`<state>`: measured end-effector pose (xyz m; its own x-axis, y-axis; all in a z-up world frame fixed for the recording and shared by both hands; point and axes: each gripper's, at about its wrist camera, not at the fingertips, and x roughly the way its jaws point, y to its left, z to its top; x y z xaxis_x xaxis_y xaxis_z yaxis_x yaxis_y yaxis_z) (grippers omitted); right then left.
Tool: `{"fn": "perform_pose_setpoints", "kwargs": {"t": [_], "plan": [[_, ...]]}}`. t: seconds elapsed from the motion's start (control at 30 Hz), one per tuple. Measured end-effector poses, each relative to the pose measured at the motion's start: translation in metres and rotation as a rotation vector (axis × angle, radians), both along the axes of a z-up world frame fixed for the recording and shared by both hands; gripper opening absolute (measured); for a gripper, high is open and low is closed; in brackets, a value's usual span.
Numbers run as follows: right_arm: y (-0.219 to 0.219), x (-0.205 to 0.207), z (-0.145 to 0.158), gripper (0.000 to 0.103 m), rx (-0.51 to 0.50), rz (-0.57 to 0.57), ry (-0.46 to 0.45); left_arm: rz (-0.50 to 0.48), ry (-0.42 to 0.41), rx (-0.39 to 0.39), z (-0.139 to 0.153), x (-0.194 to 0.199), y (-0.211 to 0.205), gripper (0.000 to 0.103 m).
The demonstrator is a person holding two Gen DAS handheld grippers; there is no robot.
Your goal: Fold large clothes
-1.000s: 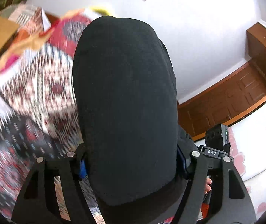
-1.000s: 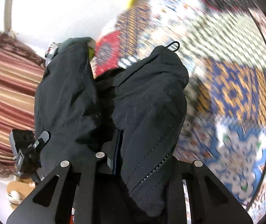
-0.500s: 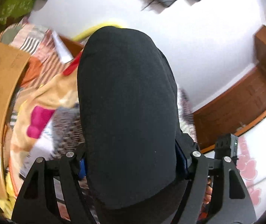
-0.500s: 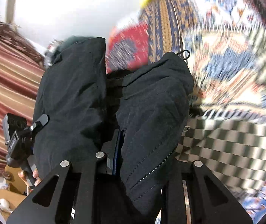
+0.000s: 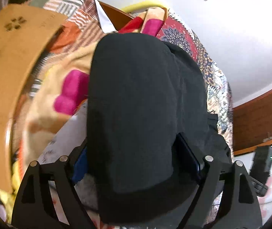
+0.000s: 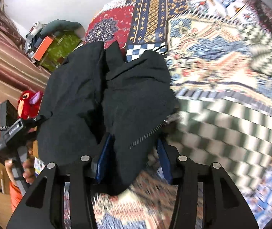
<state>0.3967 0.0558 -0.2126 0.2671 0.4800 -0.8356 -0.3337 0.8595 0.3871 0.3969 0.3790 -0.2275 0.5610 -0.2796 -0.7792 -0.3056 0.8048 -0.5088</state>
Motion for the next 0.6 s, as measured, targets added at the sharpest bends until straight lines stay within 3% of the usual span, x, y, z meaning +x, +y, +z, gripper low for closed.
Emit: {"fn": "perform_pose_setpoints", "kwargs": {"t": [0.13,0.27,0.47,0.6], "plan": [[-0.019,-0.018,0.033,0.044,-0.018,0.005,-0.059,0.012,-0.002,0.114,0.022,-0.017,-0.004,0.084],[-0.027,-0.038,0.079,0.044,0.022,0.01,-0.139,0.001,-0.05,0.218,0.071,-0.052,-0.024,0.084],[-0.034,-0.097,0.157,0.044,0.116,0.05,-0.303,-0.008,-0.229,0.343,0.177,-0.127,-0.071,0.084],[-0.033,-0.157,0.205,0.044,0.156,0.091,-0.47,-0.02,-0.376,0.442,0.234,-0.182,-0.112,0.084]]}}
